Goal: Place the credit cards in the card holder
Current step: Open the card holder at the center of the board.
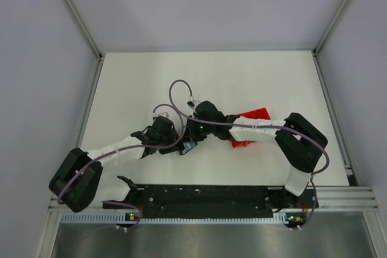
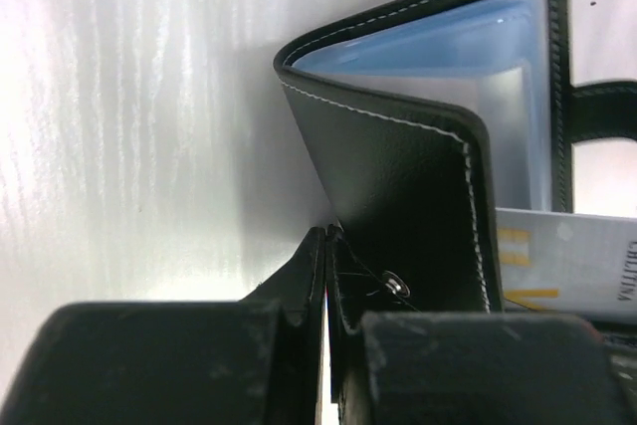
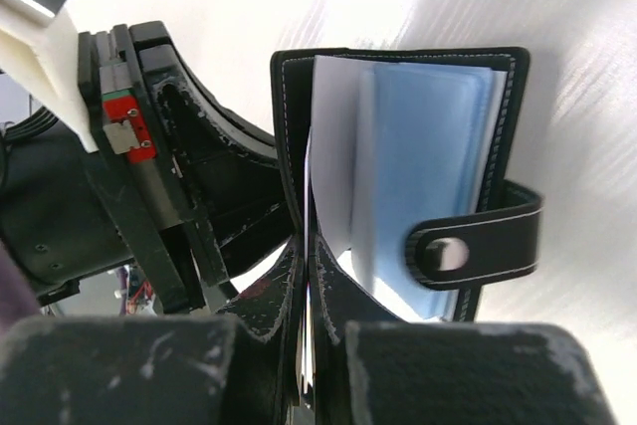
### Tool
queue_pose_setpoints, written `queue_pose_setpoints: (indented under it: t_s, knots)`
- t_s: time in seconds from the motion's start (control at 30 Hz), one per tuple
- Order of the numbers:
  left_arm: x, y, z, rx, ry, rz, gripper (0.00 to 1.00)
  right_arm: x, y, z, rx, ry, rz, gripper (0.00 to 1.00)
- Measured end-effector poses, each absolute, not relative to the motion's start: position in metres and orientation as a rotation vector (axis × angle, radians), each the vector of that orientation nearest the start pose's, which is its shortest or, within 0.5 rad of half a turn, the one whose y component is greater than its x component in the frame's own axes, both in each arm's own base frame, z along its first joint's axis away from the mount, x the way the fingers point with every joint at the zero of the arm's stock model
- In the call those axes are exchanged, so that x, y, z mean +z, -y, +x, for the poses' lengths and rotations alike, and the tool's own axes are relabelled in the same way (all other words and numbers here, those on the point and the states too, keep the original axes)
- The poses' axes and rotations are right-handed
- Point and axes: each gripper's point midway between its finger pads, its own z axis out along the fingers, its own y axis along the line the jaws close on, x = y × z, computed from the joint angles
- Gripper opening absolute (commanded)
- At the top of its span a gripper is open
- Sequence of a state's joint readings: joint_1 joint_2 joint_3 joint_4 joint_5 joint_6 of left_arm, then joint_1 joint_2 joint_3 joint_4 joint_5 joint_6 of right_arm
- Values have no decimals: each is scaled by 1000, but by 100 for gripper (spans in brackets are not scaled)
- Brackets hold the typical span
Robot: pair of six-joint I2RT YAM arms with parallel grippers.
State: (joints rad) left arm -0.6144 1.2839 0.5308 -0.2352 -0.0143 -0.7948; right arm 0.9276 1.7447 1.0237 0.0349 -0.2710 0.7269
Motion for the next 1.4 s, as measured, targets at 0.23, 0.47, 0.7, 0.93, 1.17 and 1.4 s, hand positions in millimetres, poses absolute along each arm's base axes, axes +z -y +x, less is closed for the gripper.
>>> queue_pose_setpoints:
  t_s: [0.23,0.47,0.7,0.93,1.17,1.4]
  knots:
    - [18,179,210,-503,-2613,-333,0,78,-416,211,1081,-2503,-432,0]
    - [18,162,202,-425,-2612,-404,2,70,-422,203,1023,-2528,-466,0]
    - [21,130,186,-266,-2617,-503,27,69,-423,203,1010,-2525,-479,0]
    - [56,125,190,-356,-2486,-537,55,68,-425,202,1018,-2526,-493,0]
    - [86,142,206,-497,-2389,-506,60,67,-425,202,1017,-2529,-493,0]
    - [83,155,222,-510,-2386,-504,60,67,-425,202,1016,-2528,-495,0]
